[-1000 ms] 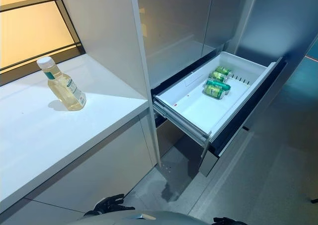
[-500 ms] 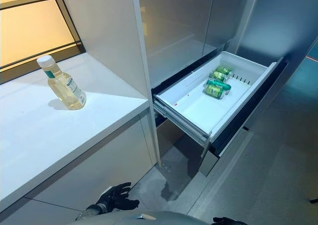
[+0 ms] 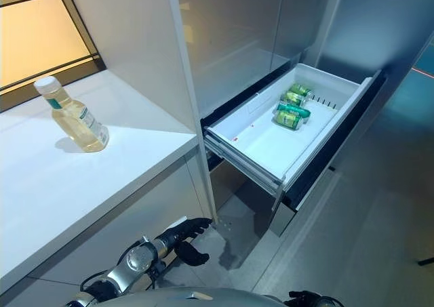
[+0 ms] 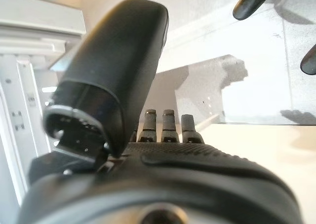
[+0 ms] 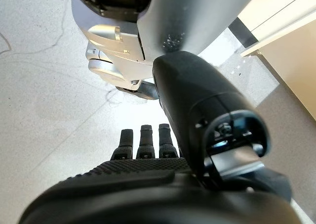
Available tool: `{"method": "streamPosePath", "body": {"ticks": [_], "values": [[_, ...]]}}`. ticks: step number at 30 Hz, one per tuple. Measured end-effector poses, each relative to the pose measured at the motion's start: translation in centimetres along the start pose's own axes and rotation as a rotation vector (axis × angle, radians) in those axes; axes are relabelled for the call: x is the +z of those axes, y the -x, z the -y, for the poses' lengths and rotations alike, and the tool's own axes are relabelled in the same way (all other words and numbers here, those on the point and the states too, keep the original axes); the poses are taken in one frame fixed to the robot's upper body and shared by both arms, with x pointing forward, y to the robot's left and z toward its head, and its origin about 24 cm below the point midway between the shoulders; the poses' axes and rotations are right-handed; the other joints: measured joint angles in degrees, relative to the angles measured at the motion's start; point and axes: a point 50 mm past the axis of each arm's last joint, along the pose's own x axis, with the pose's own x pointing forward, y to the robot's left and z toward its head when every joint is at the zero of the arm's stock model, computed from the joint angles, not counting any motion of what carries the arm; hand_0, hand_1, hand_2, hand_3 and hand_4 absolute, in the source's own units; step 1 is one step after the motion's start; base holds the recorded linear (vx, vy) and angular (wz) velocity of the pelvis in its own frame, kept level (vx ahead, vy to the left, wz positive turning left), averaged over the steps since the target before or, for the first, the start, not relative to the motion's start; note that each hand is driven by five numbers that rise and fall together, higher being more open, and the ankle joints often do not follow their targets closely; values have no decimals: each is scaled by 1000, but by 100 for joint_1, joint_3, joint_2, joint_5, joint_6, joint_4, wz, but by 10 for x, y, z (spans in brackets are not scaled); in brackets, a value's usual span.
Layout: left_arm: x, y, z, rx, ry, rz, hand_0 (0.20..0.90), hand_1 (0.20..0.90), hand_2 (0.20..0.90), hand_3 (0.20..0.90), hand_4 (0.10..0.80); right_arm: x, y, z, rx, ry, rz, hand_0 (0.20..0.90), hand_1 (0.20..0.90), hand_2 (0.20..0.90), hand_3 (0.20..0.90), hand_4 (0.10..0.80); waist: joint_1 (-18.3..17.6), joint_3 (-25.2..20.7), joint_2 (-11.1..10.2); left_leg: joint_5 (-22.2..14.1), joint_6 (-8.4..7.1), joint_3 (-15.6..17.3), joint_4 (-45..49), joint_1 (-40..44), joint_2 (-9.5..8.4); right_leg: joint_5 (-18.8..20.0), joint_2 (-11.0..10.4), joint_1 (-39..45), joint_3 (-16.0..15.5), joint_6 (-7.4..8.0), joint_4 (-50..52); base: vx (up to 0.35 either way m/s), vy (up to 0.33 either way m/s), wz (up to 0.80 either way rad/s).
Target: Put drinks into fridge and close the fridge
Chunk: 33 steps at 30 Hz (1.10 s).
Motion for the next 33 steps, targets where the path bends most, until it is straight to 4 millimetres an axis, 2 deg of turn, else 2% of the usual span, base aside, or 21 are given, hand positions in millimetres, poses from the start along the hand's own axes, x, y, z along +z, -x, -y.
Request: {"method": "streamPosePath", "body": {"ticks": [6,11,17,20,23,28,33], "values": [[14,-2,3,-37,-16,66,900,900,900,900,800,5,0,-1,1,31,-6,900,900,900,900,800,6,34,-24,-1,-1,-10,1,-11,0,0,1,-4,-9,0,0,0,0,0],[43,0,-10,93,-70,215,900,900,900,900,800,9,0,-1,0,41,-4,900,900,900,900,800,37,91,-24,1,-3,-26,1,-10,-1,0,1,6,-24,0,-1,0,0,0],[89,13,-32,166,-245,414,900,900,900,900,800,8,0,-1,-2,40,-2,900,900,900,900,800,63,92,-11,5,-6,-86,6,-25,-6,0,0,23,-54,0,-1,-4,0,4],[117,20,-40,153,-330,508,900,900,900,900,800,6,0,-1,-5,40,0,900,900,900,900,800,127,90,-5,13,-10,-118,10,-30,-7,0,1,23,-69,0,-2,0,0,0],[151,36,-49,123,-396,626,900,900,900,900,800,2,0,-1,-17,38,9,900,900,900,900,800,160,85,3,27,-14,-177,6,-43,-10,0,2,35,-137,0,-2,-11,-13,8],[207,69,-60,95,-329,857,900,900,900,900,800,-5,0,-2,-30,36,14,900,900,900,900,800,191,73,20,51,-19,-244,2,-39,-17,-5,4,92,-204,2,-3,-9,-19,10],[241,92,-64,39,-224,1004,900,900,900,900,800,-7,0,0,-44,36,22,900,900,900,900,800,188,-8,129,54,-16,-257,1,-46,-25,-5,2,91,-205,2,-3,-1,-7,2]]}}
